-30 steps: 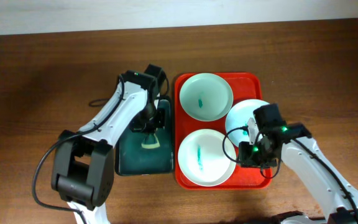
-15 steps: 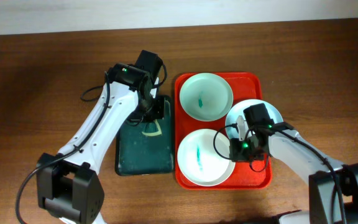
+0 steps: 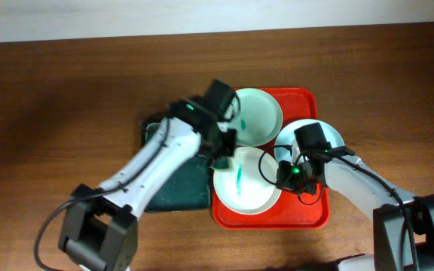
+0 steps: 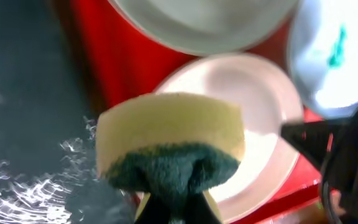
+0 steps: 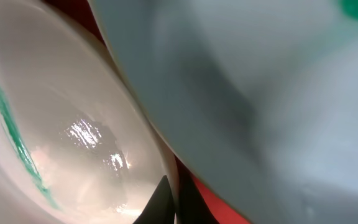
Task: Clean dirty plates on tray and stack at the side
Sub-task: 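Scrub the held plate with the sponge in the left gripper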
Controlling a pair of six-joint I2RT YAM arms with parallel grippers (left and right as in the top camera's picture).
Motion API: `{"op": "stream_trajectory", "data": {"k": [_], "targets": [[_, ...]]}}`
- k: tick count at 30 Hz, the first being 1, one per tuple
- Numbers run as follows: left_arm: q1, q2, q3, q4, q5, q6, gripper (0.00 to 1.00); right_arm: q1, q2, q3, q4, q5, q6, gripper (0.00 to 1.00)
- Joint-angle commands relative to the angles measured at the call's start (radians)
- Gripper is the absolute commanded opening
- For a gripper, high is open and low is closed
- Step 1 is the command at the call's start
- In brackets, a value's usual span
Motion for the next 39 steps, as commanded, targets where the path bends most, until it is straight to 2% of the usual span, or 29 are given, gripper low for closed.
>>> {"op": "stream_trajectory", "data": {"k": [1, 7, 10, 13, 15, 20, 24, 27, 30, 35, 37, 39], "targets": [[-0.072, -0.004, -0.096, 0.122, 0.031, -0.103, 0.00, 0.006, 0.044, -0.022, -0.018, 0.121, 0.035, 0.04], [-0.121, 0.085, -0.158, 0.339, 0.164, -0.103, 0.00, 0.006, 0.044, -0.022, -0.018, 0.120, 0.035, 0.04], [-0.122, 0.159, -0.158, 0.354, 0.217, -0.104, 0.00, 0.007, 0.044, -0.022, -0.018, 0.120, 0.035, 0.04], [-0.121, 0.226, -0.158, 0.343, 0.209, -0.103, 0.00, 0.007, 0.044, -0.022, -0.018, 0.120, 0.035, 0.04], [-0.119, 0.252, -0.158, 0.311, 0.143, -0.103, 0.00, 0.007, 0.044, -0.022, -0.019, 0.120, 0.035, 0.04], [-0.114, 0.257, -0.137, 0.153, -0.194, -0.119, 0.00, 0.007, 0.044, -0.022, -0.019, 0.116, 0.035, 0.04], [-0.087, 0.257, -0.079, 0.022, -0.345, -0.119, 0.00, 0.007, 0.044, -0.022, -0.019, 0.116, 0.035, 0.04], [-0.066, 0.257, -0.072, 0.002, -0.380, -0.118, 0.00, 0.006, 0.044, -0.022, -0.019, 0.116, 0.035, 0.04], [-0.063, 0.261, -0.073, 0.043, -0.278, -0.101, 0.00, 0.007, 0.044, -0.022, -0.019, 0.116, 0.035, 0.04], [-0.093, 0.293, -0.073, 0.183, 0.124, -0.053, 0.00, 0.006, 0.044, -0.023, -0.019, 0.116, 0.035, 0.04], [-0.115, 0.309, -0.073, 0.241, 0.233, -0.040, 0.00, 0.006, 0.044, -0.022, -0.019, 0.116, 0.035, 0.04], [-0.136, 0.316, -0.073, 0.275, 0.256, -0.038, 0.00, 0.007, 0.044, -0.022, -0.019, 0.116, 0.035, 0.04]]}}
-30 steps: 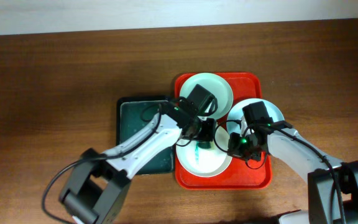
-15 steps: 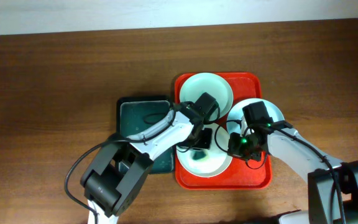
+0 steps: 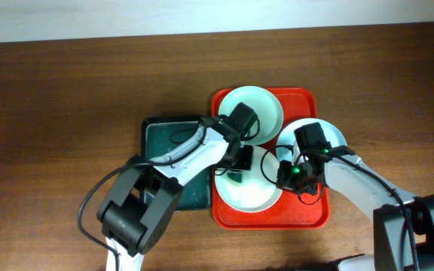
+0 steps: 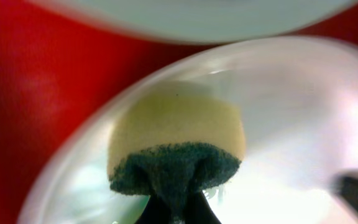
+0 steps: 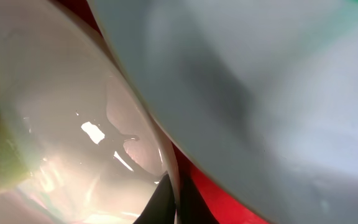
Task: Clean dirty plates on tray and stack at the side
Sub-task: 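Scrub the held plate with the sponge in the left gripper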
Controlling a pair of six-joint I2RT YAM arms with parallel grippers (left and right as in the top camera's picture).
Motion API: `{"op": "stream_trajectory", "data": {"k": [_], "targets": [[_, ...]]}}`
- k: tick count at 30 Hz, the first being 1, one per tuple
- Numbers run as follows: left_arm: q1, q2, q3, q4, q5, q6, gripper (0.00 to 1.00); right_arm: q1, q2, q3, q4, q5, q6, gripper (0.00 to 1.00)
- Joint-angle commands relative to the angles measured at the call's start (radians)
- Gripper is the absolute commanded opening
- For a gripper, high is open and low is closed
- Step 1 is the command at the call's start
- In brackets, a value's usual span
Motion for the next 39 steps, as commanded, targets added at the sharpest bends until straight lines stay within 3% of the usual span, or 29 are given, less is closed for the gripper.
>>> {"op": "stream_trajectory", "data": {"k": [1, 9, 14, 18, 27, 36, 39], "targets": [[-0.060, 0.082, -0.014, 0.066, 0.218, 0.033, 0.00, 0.006, 0.044, -0.028, -0.004, 0.098, 0.015, 0.04], [-0.071, 0.082, -0.014, -0.002, 0.349, 0.089, 0.00, 0.006, 0.044, -0.028, -0.010, 0.098, 0.014, 0.04], [-0.057, 0.082, -0.014, -0.126, 0.143, 0.070, 0.00, 0.006, 0.044, -0.028, -0.011, 0.098, 0.015, 0.04], [-0.023, 0.082, -0.014, -0.224, -0.136, -0.031, 0.00, 0.006, 0.044, -0.028, -0.015, 0.098, 0.015, 0.04], [0.078, 0.059, 0.013, -0.314, -0.435, -0.108, 0.00, 0.006, 0.044, -0.028, -0.026, 0.098, 0.010, 0.04], [0.089, -0.113, 0.135, -0.428, -0.269, -0.130, 0.00, 0.006, 0.044, -0.028, -0.037, 0.098, 0.008, 0.04], [0.124, -0.219, 0.135, -0.456, -0.287, -0.098, 0.00, 0.006, 0.044, -0.028, -0.037, 0.098, 0.007, 0.04]]}}
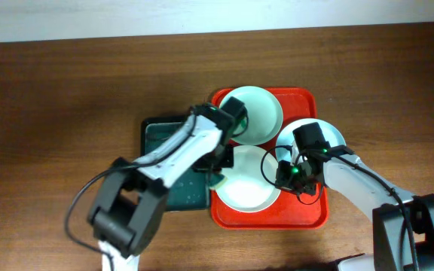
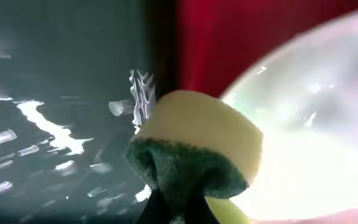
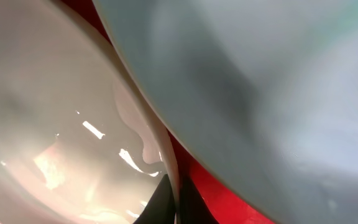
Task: Clean dirty plates on tray and stack at the side
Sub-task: 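Scrub the held plate with the sponge in the left gripper, then return the sponge to the black tray and release it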
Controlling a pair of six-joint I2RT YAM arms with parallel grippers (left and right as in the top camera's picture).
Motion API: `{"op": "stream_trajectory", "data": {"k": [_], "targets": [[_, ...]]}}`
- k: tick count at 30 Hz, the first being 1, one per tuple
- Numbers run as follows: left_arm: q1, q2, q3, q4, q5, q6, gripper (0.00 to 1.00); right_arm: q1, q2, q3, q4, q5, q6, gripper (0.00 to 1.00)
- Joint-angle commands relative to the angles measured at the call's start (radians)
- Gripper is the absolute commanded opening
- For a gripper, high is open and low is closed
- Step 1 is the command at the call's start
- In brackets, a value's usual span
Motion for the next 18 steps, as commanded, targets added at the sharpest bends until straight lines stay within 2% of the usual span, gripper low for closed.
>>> {"op": "stream_trajectory", "data": {"k": [1, 7, 13, 15, 18], "targets": [[0.073, -0.174, 0.024, -0.037, -0.100, 0.030, 0.00, 0.003, 0.040, -0.032, -0.027, 0.110, 0.001, 0.04], [0.183, -0.193, -0.015, -0.040, -0.163, 0.117, 0.00, 0.003, 0.040, -0.032, -0.031, 0.110, -0.010, 0.04], [0.265, -0.187, -0.239, 0.181, -0.149, 0.123, 0.00, 0.003, 0.040, -0.032, -0.033, 0.105, -0.018, 0.04], [0.280, -0.187, -0.287, 0.241, -0.113, 0.139, 0.00, 0.003, 0.040, -0.032, -0.023, 0.095, -0.074, 0.04], [0.286, -0.188, -0.290, 0.256, -0.085, 0.154, 0.22, 0.004, 0.040, -0.032, -0.014, 0.053, -0.161, 0.04]]}}
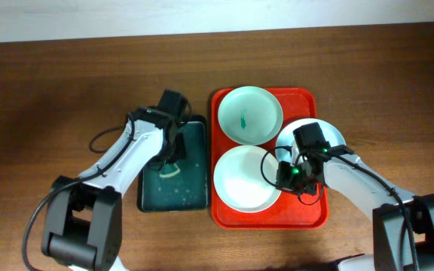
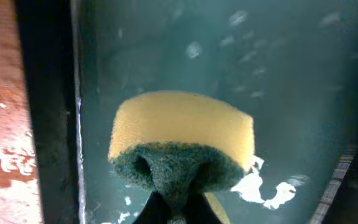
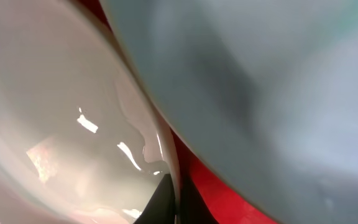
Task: Clean dirty plates on tray and stack at the side
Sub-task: 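Return the sponge to the black tray and release it, then lift the cleaned plate with the right gripper over the black tray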
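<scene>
A red tray (image 1: 307,218) carries three plates. The near white plate (image 1: 246,188) shows no marks. The far plate (image 1: 251,113) has a small green smear. A third plate (image 1: 331,135) lies partly under my right arm. My right gripper (image 1: 283,177) is shut on the near plate's right rim (image 3: 166,155), with its jaws either side of the rim (image 3: 174,202). My left gripper (image 1: 173,154) is shut on a yellow-and-green sponge (image 2: 182,134), held low over the dark green basin (image 1: 191,188); whether the sponge touches the water I cannot tell.
The basin (image 2: 291,74) sits directly left of the tray and holds water with white foam flecks (image 2: 266,186). Its dark left wall (image 2: 45,112) borders wet brown tabletop (image 2: 2,124). Bare wood table (image 1: 66,90) surrounds both containers.
My left gripper, still shut on the sponge, has moved from the near plate's left edge to over the basin. The right gripper holds the same rim, unmoved.
At first the near plate bore a green streak and my left gripper held the sponge at the tray's left edge. Then the sponge was on that plate. Then the plate looked clean with the sponge at its left rim. Now the sponge is over the basin.
</scene>
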Controlling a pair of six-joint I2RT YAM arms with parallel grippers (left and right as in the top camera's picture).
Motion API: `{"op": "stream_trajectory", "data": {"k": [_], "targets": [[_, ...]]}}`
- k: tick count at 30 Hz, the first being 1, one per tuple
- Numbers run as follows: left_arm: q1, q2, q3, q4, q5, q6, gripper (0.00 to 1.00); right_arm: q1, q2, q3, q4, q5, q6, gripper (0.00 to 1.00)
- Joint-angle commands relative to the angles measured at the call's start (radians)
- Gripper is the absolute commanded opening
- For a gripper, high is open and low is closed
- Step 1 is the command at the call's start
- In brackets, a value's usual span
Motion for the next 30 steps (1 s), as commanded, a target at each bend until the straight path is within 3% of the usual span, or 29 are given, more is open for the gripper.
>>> {"op": "stream_trajectory", "data": {"k": [1, 2, 3, 9, 14, 21, 24, 30], "targets": [[0.008, -0.007, 0.002, 0.019, 0.056, 0.050, 0.35, 0.004, 0.040, -0.035, 0.002, 0.033, -0.140, 0.06], [0.008, -0.012, 0.014, 0.014, 0.076, 0.075, 0.50, 0.004, 0.040, -0.034, 0.006, 0.026, -0.154, 0.07], [0.009, -0.018, 0.025, 0.003, 0.081, 0.080, 0.56, 0.003, 0.040, -0.034, 0.005, 0.019, -0.156, 0.06], [0.009, -0.126, 0.151, -0.124, 0.081, 0.083, 0.74, 0.004, -0.007, 0.076, -0.139, 0.039, -0.156, 0.04], [0.045, -0.292, 0.199, -0.205, 0.080, 0.082, 1.00, 0.005, -0.060, 0.307, -0.350, 0.091, -0.158, 0.04], [0.220, -0.490, 0.199, -0.264, 0.080, 0.082, 0.99, 0.102, -0.059, 0.522, -0.401, 0.084, -0.159, 0.04], [0.309, -0.577, 0.199, -0.274, 0.080, 0.082, 0.99, 0.246, -0.048, 0.539, -0.268, 0.165, -0.114, 0.04], [0.323, -0.621, 0.198, -0.296, 0.076, 0.082, 0.99, 0.453, 0.018, 0.539, -0.019, 0.433, -0.115, 0.04]]}}
